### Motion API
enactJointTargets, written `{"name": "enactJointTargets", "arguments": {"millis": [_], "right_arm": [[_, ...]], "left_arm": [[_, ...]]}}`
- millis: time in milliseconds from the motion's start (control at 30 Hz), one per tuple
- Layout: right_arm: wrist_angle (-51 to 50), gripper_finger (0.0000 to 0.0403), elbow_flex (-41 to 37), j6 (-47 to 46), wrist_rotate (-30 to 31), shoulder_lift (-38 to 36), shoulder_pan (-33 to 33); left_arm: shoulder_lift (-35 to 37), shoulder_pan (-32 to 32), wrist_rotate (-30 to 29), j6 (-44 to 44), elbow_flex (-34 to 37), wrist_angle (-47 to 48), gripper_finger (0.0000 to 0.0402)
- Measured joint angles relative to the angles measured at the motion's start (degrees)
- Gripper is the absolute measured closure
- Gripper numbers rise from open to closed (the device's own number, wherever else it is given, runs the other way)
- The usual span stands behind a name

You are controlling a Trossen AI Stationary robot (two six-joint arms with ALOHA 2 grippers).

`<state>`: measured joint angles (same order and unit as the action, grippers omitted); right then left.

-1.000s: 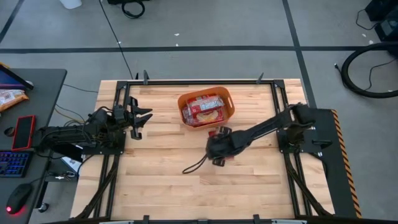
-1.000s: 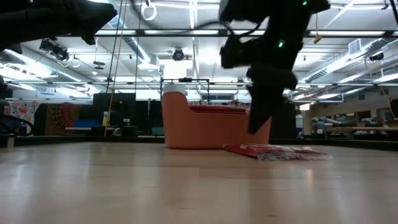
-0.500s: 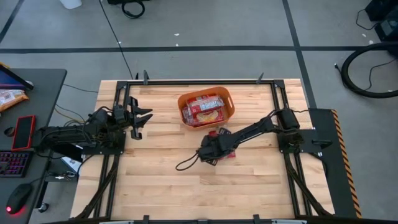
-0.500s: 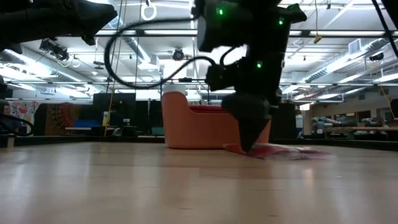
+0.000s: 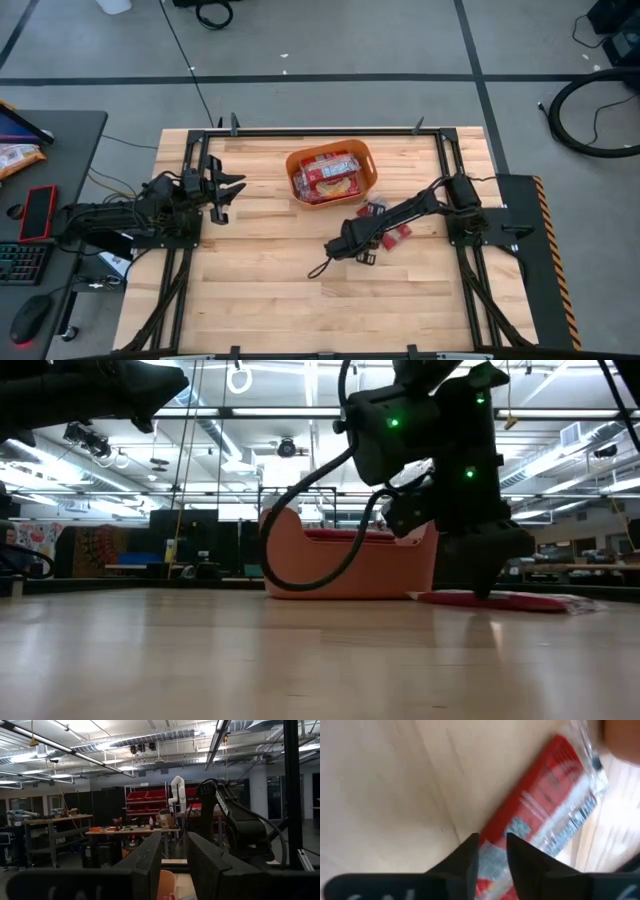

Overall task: Sort popcorn bags into baskets
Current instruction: Put the red popcorn bag into the orange bin

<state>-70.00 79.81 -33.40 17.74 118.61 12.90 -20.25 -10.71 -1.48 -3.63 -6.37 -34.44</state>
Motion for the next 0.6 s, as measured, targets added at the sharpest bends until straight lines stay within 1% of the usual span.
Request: {"name": "enactJointTargets", "arguments": {"millis": [167, 233, 300, 367, 500, 600], "right_arm": [[1.36, 0.0359, -1.21, 5.18, 0.37, -0.20, 1.10], [0.27, 0.0386, -1.64, 5.93, 0.50, -0.36, 1.51], [0.05, 0.0395, -1.92, 6.13, 0.48, -1.22, 1.97], [0.28, 0.0387, -2.28, 5.31, 1.42, -3.23, 2.47], [0.74, 0.0351, -3.90, 0.79, 6.54, -8.73, 3.12], [3.33, 0.0325, -6.69, -2.88, 8.59, -13.01, 3.15]], "left_arm": [[0.00, 0.01, 0.00, 0.01, 0.02, 0.00, 0.0308], [0.00, 0.00, 0.00, 0.00, 0.00, -0.02, 0.0308], [0.00, 0.00, 0.00, -0.01, 0.00, 0.00, 0.0308], [0.01, 0.01, 0.00, -0.01, 0.01, 0.00, 0.0308], [0.02, 0.01, 0.00, -0.02, 0.01, -0.01, 0.0308], [0.02, 0.01, 0.00, -0.01, 0.02, -0.02, 0.0308]]}}
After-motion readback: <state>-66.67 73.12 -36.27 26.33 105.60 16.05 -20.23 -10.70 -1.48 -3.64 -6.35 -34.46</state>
